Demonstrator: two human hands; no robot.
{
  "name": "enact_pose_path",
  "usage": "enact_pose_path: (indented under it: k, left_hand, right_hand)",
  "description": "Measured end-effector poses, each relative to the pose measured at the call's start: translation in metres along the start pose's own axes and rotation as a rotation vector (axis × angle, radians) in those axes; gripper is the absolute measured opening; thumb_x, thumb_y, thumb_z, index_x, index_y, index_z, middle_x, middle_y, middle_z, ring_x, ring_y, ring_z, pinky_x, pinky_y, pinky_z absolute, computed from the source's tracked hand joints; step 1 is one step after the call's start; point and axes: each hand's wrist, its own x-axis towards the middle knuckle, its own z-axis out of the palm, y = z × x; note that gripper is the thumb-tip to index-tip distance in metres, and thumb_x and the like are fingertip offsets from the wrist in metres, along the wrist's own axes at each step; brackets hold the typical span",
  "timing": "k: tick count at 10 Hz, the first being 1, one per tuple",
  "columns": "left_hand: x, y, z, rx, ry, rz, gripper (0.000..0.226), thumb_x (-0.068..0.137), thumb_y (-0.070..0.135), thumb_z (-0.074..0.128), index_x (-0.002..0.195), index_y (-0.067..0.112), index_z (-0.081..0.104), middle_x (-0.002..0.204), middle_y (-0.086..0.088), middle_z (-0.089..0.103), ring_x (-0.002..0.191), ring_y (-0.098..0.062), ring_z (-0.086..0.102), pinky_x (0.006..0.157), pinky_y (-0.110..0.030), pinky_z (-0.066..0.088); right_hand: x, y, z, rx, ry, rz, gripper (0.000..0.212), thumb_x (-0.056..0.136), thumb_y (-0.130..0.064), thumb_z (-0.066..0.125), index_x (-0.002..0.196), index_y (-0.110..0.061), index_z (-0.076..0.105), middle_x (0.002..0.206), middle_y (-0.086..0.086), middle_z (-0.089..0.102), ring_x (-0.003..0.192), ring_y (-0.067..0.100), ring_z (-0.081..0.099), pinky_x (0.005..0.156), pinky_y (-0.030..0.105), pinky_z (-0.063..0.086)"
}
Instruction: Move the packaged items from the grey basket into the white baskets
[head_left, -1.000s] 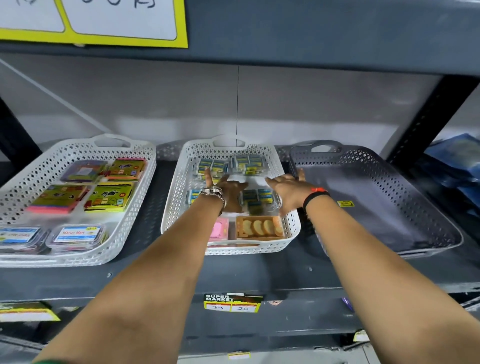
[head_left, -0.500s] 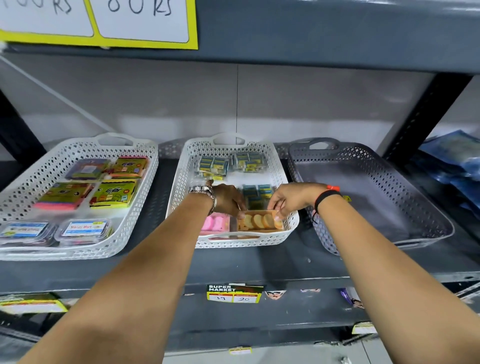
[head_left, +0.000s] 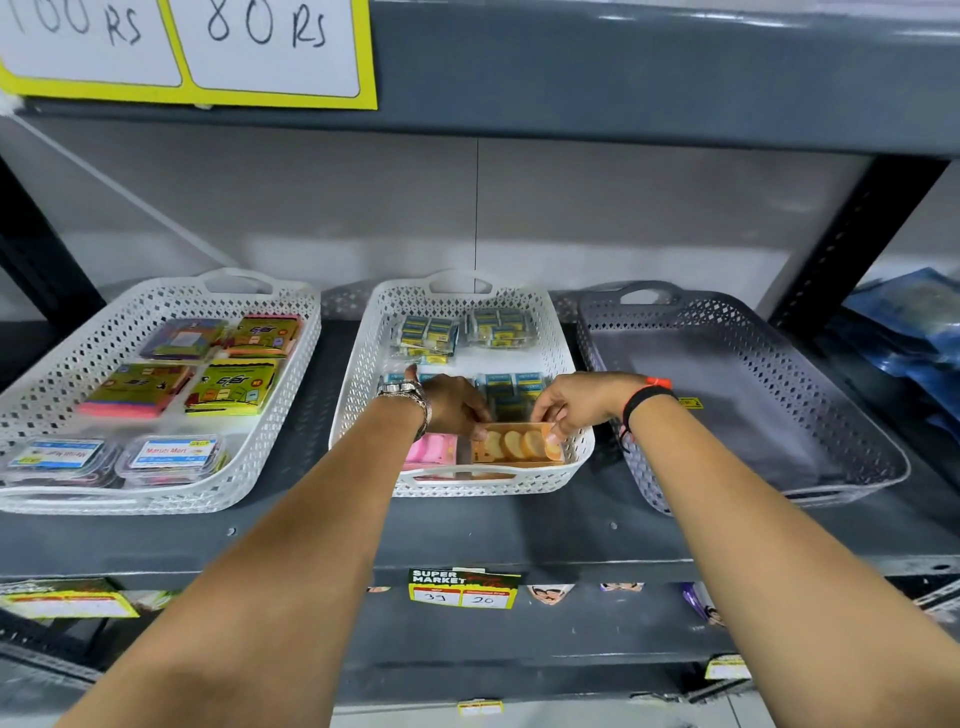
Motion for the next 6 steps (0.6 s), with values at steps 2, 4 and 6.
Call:
enact_pose_path:
  k: [2, 4, 6]
  left_hand:
    - [0.0025, 0.0017, 0.0033, 0.039, -0.004, -0.013, 0.029, 0.087, 0.041, 0.052, 0.113, 0.031, 0.059, 0.129, 0.006, 0.057, 0.13, -0.021, 0.04, 0.111, -0.062, -0.005]
    - [0.0064, 0.001, 0.0027, 0.035, -0.001, -0.017, 0.028, 0.088, 0.041, 0.05, 0.112, 0.031, 0.059, 0.13, 0.005, 0.056, 0.13, -0.021, 0.039, 0.11, -0.063, -0.007]
    - [0.0012, 0.0035, -0.0041, -0.099, 0.035, 0.017, 0.029, 0.086, 0.034, 0.057, 0.113, 0.026, 0.06, 0.123, -0.001, 0.063, 0.118, -0.023, 0.052, 0.111, -0.046, 0.028]
  right_hand:
    - [0.0028, 0.0021, 0.0001, 0.033, -0.003, -0.014, 0.04, 0.085, -0.013, 0.065, 0.124, -0.011, 0.058, 0.126, 0.009, 0.064, 0.116, 0.023, 0.059, 0.104, 0.038, 0.046]
    - [0.0061, 0.0058, -0.0015, 0.03, 0.025, -0.034, 0.04, 0.085, -0.012, 0.064, 0.124, -0.011, 0.058, 0.125, 0.007, 0.064, 0.116, 0.022, 0.058, 0.099, 0.03, 0.044]
    - [0.0053, 0.0037, -0.0069, 0.049, 0.018, -0.026, 0.038, 0.088, -0.01, 0.06, 0.125, -0.01, 0.058, 0.127, 0.009, 0.062, 0.118, 0.023, 0.057, 0.106, 0.034, 0.043]
